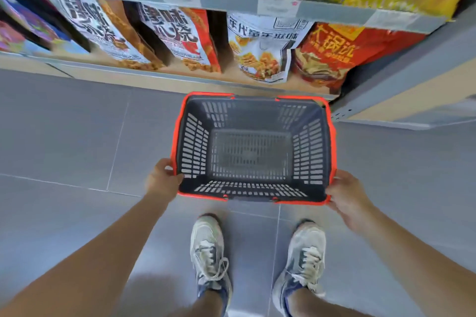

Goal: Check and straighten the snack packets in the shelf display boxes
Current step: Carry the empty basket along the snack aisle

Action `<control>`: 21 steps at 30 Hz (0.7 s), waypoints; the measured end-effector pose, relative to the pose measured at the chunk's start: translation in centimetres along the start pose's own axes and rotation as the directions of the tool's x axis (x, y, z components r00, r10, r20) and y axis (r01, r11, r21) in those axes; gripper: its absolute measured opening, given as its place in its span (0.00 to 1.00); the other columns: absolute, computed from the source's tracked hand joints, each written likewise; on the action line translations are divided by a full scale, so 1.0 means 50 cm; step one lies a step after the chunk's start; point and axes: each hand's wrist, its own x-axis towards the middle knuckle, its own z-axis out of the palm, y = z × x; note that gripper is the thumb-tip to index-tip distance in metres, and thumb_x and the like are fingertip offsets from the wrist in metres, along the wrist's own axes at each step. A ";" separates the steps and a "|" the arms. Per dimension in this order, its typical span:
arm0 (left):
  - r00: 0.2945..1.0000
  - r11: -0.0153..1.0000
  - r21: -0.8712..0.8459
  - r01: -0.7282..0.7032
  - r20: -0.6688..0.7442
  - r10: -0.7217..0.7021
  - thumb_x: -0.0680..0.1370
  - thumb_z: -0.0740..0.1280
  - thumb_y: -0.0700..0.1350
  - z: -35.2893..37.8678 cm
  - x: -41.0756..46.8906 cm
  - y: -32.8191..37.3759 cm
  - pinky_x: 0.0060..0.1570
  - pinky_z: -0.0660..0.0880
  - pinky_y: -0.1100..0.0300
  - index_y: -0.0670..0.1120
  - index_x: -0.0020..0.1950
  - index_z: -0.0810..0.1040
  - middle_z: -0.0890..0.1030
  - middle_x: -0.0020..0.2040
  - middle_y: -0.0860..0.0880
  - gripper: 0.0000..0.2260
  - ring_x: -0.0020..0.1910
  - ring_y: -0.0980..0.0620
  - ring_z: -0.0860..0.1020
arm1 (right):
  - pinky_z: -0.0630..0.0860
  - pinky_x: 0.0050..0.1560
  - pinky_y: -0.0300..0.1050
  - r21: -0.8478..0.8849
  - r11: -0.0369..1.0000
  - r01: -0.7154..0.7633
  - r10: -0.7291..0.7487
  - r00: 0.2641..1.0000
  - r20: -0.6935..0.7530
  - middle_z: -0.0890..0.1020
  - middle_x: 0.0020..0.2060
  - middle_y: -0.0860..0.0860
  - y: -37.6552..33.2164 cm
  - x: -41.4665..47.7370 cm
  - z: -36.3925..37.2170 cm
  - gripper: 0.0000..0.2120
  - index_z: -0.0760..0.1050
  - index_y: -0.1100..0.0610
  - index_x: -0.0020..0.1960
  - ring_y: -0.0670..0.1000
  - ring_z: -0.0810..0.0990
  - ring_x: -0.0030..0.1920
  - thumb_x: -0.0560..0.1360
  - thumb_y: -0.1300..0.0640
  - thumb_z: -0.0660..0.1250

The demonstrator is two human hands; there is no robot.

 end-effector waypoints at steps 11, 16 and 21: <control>0.992 0.971 0.204 -0.125 0.027 0.122 0.82 0.59 0.43 0.026 0.078 0.020 0.45 0.78 0.51 0.49 0.71 0.70 0.82 0.50 0.42 0.17 0.46 0.39 0.79 | 0.68 0.57 0.50 0.124 0.978 -0.170 0.156 0.981 0.114 0.77 0.62 0.48 0.005 0.027 0.040 0.23 0.65 0.48 0.65 0.48 0.76 0.55 0.76 0.68 0.63; 1.000 0.998 0.058 -0.028 0.014 0.027 0.80 0.61 0.41 -0.025 -0.010 0.066 0.43 0.77 0.53 0.49 0.74 0.66 0.77 0.62 0.44 0.21 0.55 0.40 0.78 | 0.69 0.64 0.57 0.104 0.977 -0.187 0.180 0.981 0.070 0.72 0.66 0.50 -0.083 -0.060 -0.018 0.32 0.58 0.50 0.76 0.54 0.69 0.68 0.77 0.62 0.66; 0.987 0.986 -0.029 -0.162 0.005 0.162 0.79 0.61 0.38 -0.178 -0.218 0.175 0.53 0.78 0.46 0.49 0.55 0.81 0.83 0.47 0.44 0.12 0.49 0.40 0.80 | 0.77 0.46 0.43 0.063 0.998 0.005 -0.008 0.999 0.034 0.83 0.45 0.59 -0.224 -0.308 -0.099 0.13 0.75 0.61 0.60 0.55 0.81 0.43 0.76 0.67 0.64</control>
